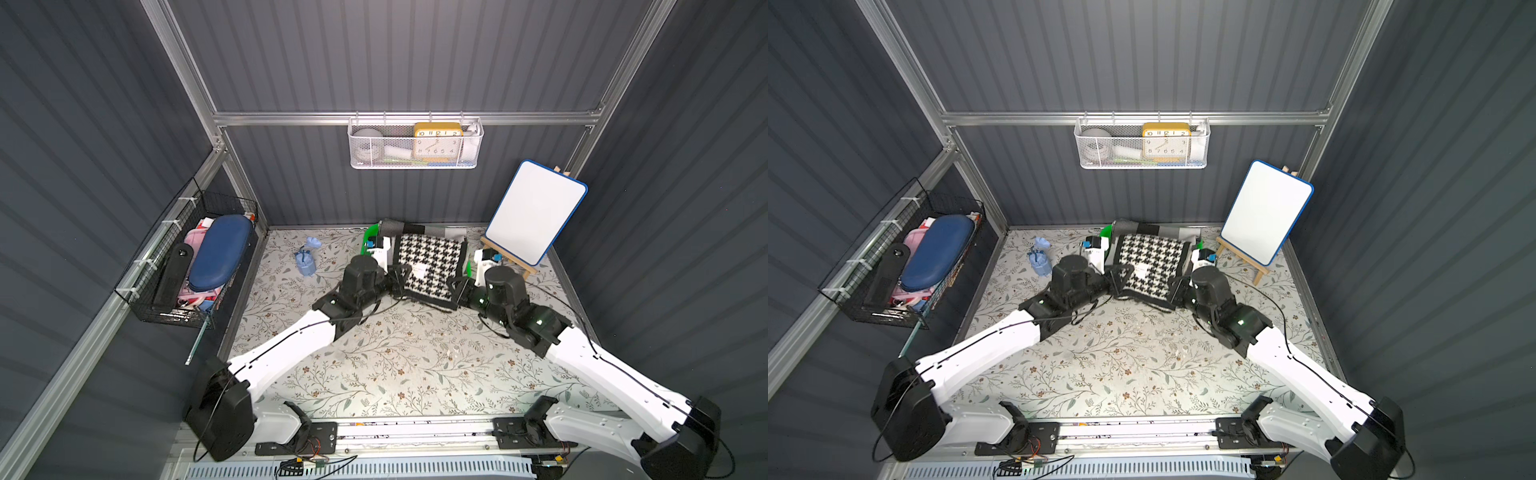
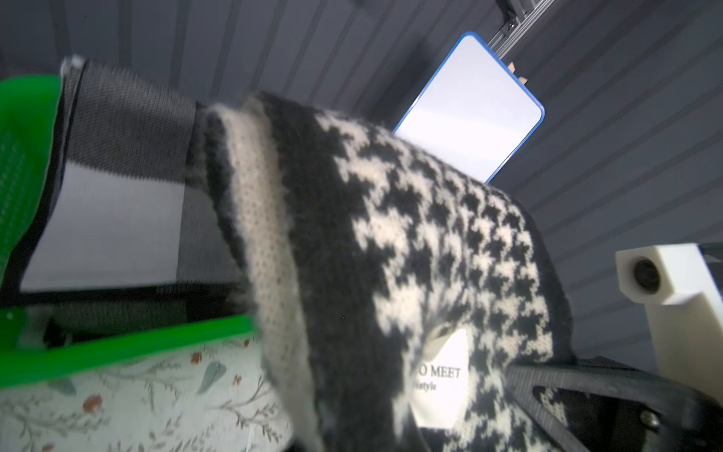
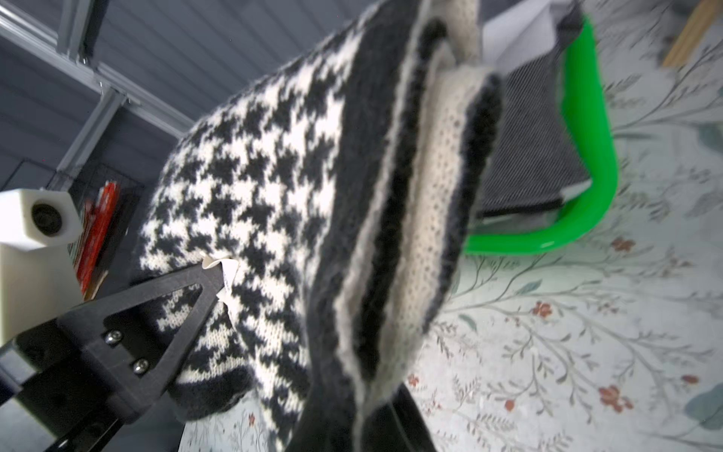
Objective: Put the folded scarf in the basket
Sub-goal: Pick up the scarf at the center of the board, then place the scarf in the basket.
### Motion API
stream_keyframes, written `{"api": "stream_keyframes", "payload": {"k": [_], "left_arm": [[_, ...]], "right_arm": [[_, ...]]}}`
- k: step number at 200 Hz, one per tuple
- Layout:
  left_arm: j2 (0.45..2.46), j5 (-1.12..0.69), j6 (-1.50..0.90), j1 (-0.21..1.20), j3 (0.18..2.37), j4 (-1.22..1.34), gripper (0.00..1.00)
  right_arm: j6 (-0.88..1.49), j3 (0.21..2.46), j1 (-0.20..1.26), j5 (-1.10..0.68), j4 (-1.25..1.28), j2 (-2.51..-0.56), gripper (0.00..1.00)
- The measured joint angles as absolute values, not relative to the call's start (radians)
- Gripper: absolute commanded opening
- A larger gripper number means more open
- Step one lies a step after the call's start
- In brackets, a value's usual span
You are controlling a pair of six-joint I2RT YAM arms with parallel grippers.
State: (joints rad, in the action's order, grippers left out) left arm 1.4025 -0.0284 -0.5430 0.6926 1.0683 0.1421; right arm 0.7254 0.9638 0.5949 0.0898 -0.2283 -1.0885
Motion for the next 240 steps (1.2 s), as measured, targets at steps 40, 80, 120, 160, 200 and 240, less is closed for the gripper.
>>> {"api": "stream_keyframes", "payload": {"k": [40, 80, 120, 160, 200, 240], "left_arm": [[1.621, -0.114, -0.45, 0.625, 1.327, 0.133, 0.0], [1.816, -0.18, -0.409, 0.55, 1.538, 0.084, 0.0], [1.943, -0.194, -0.409, 0.506, 1.643, 0.035, 0.0], [2.08, -0.203, -0.409, 0.484, 1.75, -0.033, 0.0], [2.168, -0.202, -0.411, 0.484, 1.765, -0.058, 0.0], [2.18, -0.206, -0.418, 0.482, 1.765, -0.052, 0.08]], "right_arm": [[0.699, 1.087, 0.432, 0.01, -0.229, -1.234, 0.0], [0.654, 1.267, 0.368, -0.057, -0.244, -1.441, 0.0], [0.625, 1.409, 0.322, -0.131, -0.282, -1.629, 0.0], [0.597, 1.494, 0.311, -0.152, -0.329, -1.782, 0.0], [0.57, 1.547, 0.307, -0.127, -0.397, -1.89, 0.01], [0.559, 1.597, 0.291, -0.129, -0.432, -1.954, 0.1]]}}
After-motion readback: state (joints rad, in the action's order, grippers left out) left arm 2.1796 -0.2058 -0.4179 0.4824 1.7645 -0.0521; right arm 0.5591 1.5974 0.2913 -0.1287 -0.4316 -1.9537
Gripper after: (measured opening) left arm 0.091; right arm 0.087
